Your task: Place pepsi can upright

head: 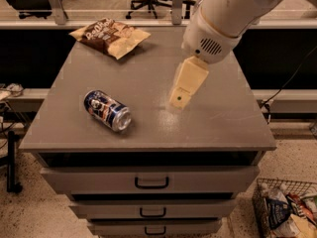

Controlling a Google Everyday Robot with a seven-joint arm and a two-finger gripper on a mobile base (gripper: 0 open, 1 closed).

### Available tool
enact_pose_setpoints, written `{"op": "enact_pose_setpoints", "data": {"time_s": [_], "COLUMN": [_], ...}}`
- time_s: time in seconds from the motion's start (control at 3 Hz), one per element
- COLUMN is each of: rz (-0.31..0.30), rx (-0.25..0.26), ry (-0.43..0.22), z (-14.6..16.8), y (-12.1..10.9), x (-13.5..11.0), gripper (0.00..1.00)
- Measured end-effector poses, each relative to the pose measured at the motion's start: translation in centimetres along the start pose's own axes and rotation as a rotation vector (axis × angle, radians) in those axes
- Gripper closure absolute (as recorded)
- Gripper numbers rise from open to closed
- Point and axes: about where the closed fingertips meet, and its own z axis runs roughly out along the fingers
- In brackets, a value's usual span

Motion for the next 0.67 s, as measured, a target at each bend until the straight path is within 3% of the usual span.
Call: {"op": "enact_pose_setpoints", "data": {"time_s": [0.33,0.67], "rz": [-0.001,-0.032], "rx": [0.0,-0.003], "ry": [0.0,-0.012], "z": [0.0,0.3], "y": [0.0,0.4], "x": [0.0,-1.9], "gripper": [0.0,0.0]}}
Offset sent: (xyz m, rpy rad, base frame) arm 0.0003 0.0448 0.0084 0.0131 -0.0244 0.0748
